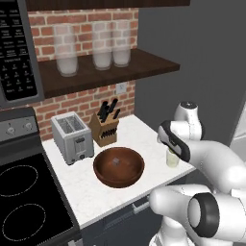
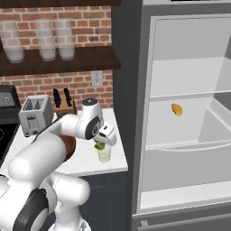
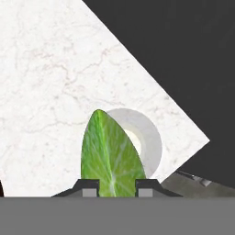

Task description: Grab a lemon wedge from the fridge and one ice cube from the ice bowl, and put them in the glass of lemonade.

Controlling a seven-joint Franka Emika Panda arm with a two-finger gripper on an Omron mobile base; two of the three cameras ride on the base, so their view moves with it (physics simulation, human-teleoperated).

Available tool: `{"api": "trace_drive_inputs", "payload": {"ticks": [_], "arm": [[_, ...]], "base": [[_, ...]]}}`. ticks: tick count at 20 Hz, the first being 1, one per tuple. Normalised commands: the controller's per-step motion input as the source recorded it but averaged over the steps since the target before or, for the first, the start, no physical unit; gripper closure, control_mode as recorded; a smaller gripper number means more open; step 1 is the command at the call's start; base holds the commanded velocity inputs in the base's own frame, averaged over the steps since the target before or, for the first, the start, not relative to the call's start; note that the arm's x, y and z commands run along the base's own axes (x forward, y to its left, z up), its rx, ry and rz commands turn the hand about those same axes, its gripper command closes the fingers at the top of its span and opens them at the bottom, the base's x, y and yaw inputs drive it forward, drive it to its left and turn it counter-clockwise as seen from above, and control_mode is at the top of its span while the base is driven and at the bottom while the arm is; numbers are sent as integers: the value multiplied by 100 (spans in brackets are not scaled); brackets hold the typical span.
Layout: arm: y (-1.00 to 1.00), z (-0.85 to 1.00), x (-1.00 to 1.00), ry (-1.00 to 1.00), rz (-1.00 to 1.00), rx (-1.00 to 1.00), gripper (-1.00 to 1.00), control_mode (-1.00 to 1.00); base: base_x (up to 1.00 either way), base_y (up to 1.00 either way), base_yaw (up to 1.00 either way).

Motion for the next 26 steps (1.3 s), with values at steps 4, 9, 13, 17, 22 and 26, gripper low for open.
{"api": "trace_drive_inputs", "payload": {"ticks": [4,9,13,17,22,26], "arm": [[-3,0,30,0,0,0,100,-100],[-5,0,26,0,0,0,100,-100],[-2,0,16,0,0,0,100,-100],[0,0,7,0,0,0,100,-100],[0,0,-18,-1,0,0,100,-100],[0,0,-18,-6,0,0,100,-100]], "base": [[0,0,0],[0,0,0],[0,0,0],[0,0,0],[0,0,0],[0,0,0]]}}
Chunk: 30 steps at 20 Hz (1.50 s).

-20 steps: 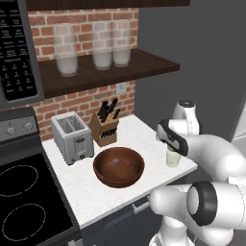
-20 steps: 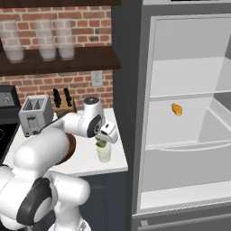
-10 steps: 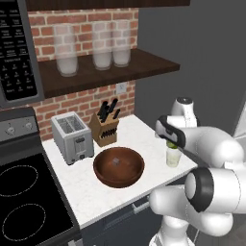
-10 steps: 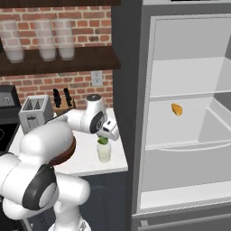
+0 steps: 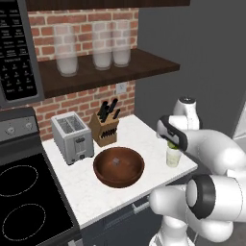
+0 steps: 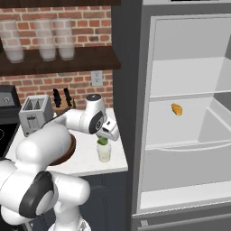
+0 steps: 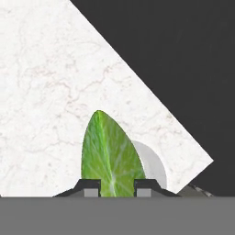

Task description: Grab a lemon wedge from the fridge and one ice cube from the ice bowl, and put them in the glass of lemonade.

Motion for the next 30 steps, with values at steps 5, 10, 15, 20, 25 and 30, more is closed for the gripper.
{"api": "trace_drive_inputs", "payload": {"ticks": [5,10,15,20,25,30], "arm": [[0,0,0,-1,0,0,100,-100],[-12,0,-2,-1,0,0,100,-100],[0,0,-3,-1,0,0,100,-100],[0,0,0,0,0,0,100,-100],[-1,0,-5,-1,0,1,100,-100],[-1,0,0,-2,0,2,100,-100]], "base": [[0,0,0],[0,0,0],[0,0,0],[0,0,0],[0,0,0],[0,0,0]]}}
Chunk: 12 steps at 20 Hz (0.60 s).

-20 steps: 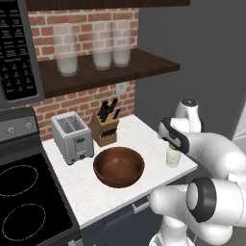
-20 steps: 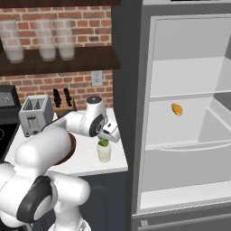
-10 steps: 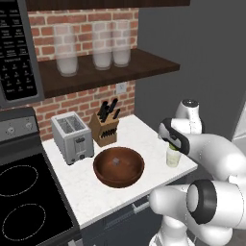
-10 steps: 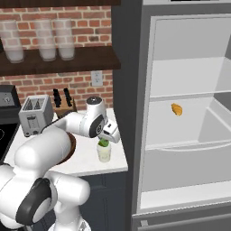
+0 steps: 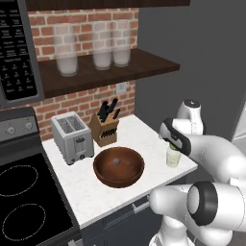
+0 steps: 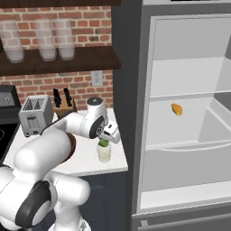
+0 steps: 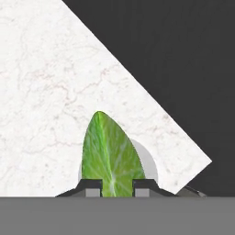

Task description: Grab a lemon wedge from the fridge and one ice cube from the ice bowl, and put them in the glass of lemonade.

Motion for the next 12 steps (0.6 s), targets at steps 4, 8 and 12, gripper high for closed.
{"api": "trace_drive_inputs", "payload": {"ticks": [4,8,12], "arm": [[-3,0,-2,-1,0,1,100,-100],[-8,0,-20,-2,0,2,100,-100],[0,0,-6,-1,0,0,100,-100]], "base": [[0,0,0],[0,0,0],[0,0,0]]}}
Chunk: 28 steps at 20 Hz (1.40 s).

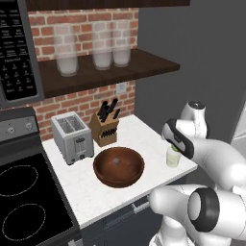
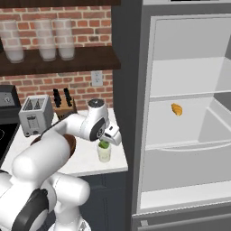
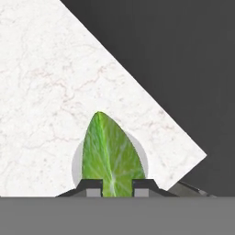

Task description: Grab a lemon wedge from the fridge and one ice cube from the ice bowl, and put them in the glass of lemonade.

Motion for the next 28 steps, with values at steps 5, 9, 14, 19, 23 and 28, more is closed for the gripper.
{"api": "trace_drive_inputs", "payload": {"ticks": [5,9,14,19,23,28], "arm": [[4,0,0,0,0,0,100,-100],[0,0,0,0,0,0,100,-100],[0,0,0,0,0,0,-100,-100],[0,0,0,0,0,0,-100,-100],[0,0,0,0,0,0,-100,-100],[0,0,0,0,0,0,-100,-100]], "base": [[0,0,0],[0,0,0],[0,0,0],[0,0,0],[0,0,0],[0,0,0]]}}
